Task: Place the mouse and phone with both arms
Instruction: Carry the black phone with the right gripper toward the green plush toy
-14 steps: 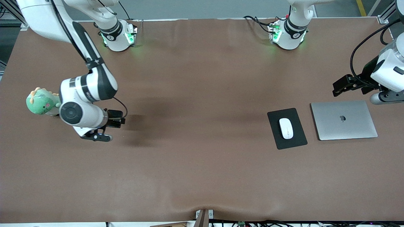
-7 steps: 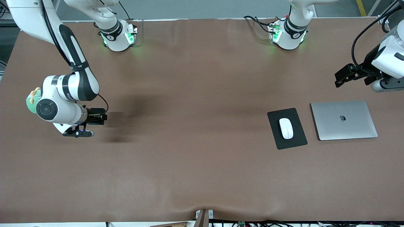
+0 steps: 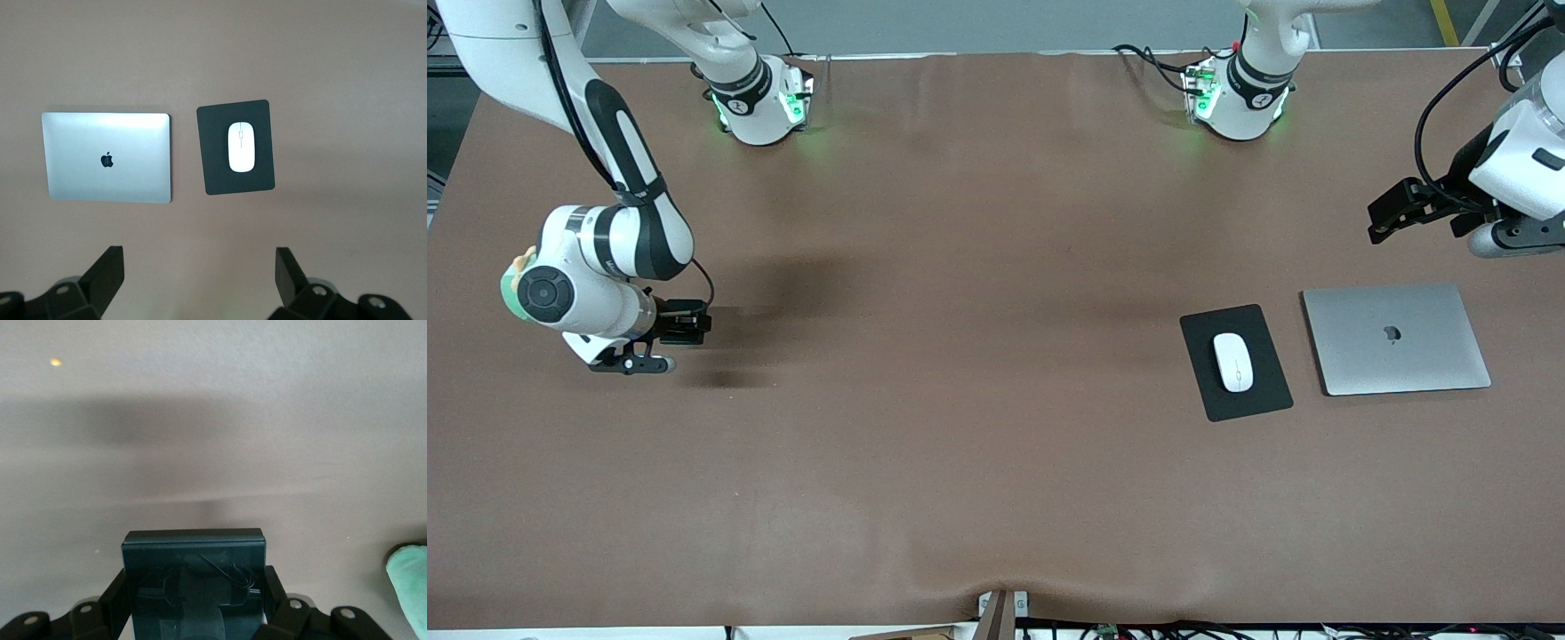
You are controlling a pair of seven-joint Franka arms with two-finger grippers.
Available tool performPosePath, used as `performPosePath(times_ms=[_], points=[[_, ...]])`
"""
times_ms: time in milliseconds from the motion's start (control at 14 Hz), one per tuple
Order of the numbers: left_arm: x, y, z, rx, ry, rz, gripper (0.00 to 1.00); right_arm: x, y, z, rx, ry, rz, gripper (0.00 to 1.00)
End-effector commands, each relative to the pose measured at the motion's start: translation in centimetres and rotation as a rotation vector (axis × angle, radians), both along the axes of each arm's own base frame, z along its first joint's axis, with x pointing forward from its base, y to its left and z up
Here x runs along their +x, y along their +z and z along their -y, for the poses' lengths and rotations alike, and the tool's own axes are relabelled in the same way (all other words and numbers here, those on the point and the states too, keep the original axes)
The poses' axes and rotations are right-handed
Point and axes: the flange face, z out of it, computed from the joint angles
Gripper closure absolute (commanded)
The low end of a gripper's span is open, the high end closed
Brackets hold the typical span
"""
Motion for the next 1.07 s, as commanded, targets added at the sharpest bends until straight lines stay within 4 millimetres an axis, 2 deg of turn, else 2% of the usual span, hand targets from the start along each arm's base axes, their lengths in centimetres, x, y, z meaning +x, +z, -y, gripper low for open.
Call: performPosePath(times_ms=[0,71,286,500,714,786,857,929,1000], points=[[-0.7,0.4,-0.2,-0.018,-0.019,0.002,0.00,-1.6,0.3,2.2,0.013,0.008,0.033,1.00],[-0.7,0.3,-0.1,-0.018,-0.021,0.002,0.00,-2.1,-0.2,3.3,0.010,0.016,0.041,1.00],[-0.5,0.2,-0.2,-0.019,-0.019,0.004,0.00,-3.8,-1.4,4.5,0.008,-0.003,0.026,1.00],[-0.6,0.3,-0.2,-0.019,-0.019,0.004,0.00,-5.3,-3.1,4.4,0.005,0.000,0.053,1.00],[-0.6,0.3,-0.2,-0.019,-0.019,0.004,0.00,-5.6,-3.9,4.6,0.004,-0.004,0.039,1.00],[-0.6,0.3,-0.2,-0.019,-0.019,0.004,0.00,-5.7,-4.3,4.6,0.003,-0.006,0.033,0.97],[-0.6,0.3,-0.2,-0.019,-0.019,0.004,0.00,-5.6,-4.3,4.5,0.003,-0.004,0.033,0.80],[-0.6,0.3,-0.2,-0.019,-0.019,0.004,0.00,-5.5,-4.2,4.6,0.002,-0.006,0.036,0.53],[-0.5,0.2,-0.2,-0.019,-0.019,0.002,0.00,-5.4,-4.1,4.6,0.002,-0.008,0.038,0.01]])
